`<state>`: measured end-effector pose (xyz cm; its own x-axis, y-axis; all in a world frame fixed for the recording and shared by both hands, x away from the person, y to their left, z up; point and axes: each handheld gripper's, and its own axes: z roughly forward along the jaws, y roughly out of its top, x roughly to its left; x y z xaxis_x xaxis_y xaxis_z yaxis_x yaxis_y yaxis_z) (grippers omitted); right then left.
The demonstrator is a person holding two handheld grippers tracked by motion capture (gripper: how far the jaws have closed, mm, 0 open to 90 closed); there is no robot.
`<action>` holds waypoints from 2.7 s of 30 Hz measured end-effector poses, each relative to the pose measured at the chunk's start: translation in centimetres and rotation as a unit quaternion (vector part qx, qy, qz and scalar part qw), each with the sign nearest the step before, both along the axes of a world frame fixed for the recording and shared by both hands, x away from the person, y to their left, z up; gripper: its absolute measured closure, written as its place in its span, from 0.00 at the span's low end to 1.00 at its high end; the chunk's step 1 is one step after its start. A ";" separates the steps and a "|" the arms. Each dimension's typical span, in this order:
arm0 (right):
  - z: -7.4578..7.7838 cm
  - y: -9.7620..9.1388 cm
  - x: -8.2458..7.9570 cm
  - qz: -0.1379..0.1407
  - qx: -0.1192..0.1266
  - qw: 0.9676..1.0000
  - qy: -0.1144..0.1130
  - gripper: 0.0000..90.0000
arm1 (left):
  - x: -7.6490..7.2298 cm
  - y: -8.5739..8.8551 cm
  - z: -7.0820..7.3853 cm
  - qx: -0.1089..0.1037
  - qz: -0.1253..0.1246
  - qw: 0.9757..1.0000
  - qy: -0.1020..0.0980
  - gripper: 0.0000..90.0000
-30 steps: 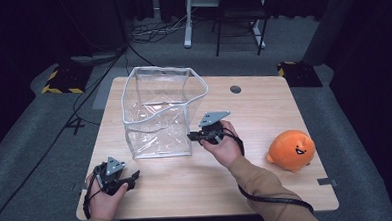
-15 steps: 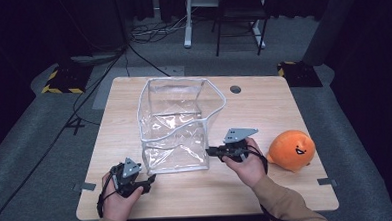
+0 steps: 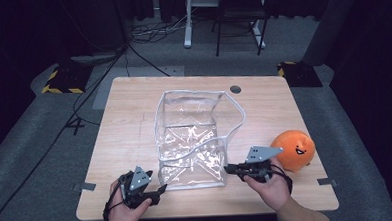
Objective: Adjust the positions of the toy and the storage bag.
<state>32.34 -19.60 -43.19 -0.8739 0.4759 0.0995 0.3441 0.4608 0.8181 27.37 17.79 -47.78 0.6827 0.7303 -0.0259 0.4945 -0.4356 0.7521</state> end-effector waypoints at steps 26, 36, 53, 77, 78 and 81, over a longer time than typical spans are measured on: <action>-0.1 -5.5 -7.0 -0.026 0.012 0.999 0.015 0.98 | -3.2 -3.7 -0.3 0.006 -0.090 0.996 0.014 0.35; 0.1 -5.9 -7.5 -0.031 0.005 0.999 0.015 0.98 | -3.6 -3.8 -0.1 0.006 -0.097 0.995 0.018 0.35; 1.1 -7.2 -7.6 -0.046 0.004 0.999 0.010 0.82 | -4.2 -2.1 1.1 0.006 -0.075 0.997 0.020 0.34; 5.3 -10.2 -5.3 -0.100 -0.016 0.995 -0.021 0.77 | -0.8 2.1 0.9 0.026 -0.002 1.000 0.011 0.34; 5.5 -10.5 -5.1 -0.104 -0.016 0.994 -0.022 0.77 | -0.7 2.2 0.8 0.025 0.002 1.000 0.012 0.34; 6.2 -11.4 -4.5 -0.116 -0.014 0.993 -0.027 0.77 | -0.3 2.7 0.3 0.026 0.012 0.999 0.017 0.34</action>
<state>27.83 -30.96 -37.04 -0.7435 0.6676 0.0396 0.4006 0.3972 0.8257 27.08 20.51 -47.47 0.6640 0.7477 -0.0112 0.5310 -0.4609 0.7111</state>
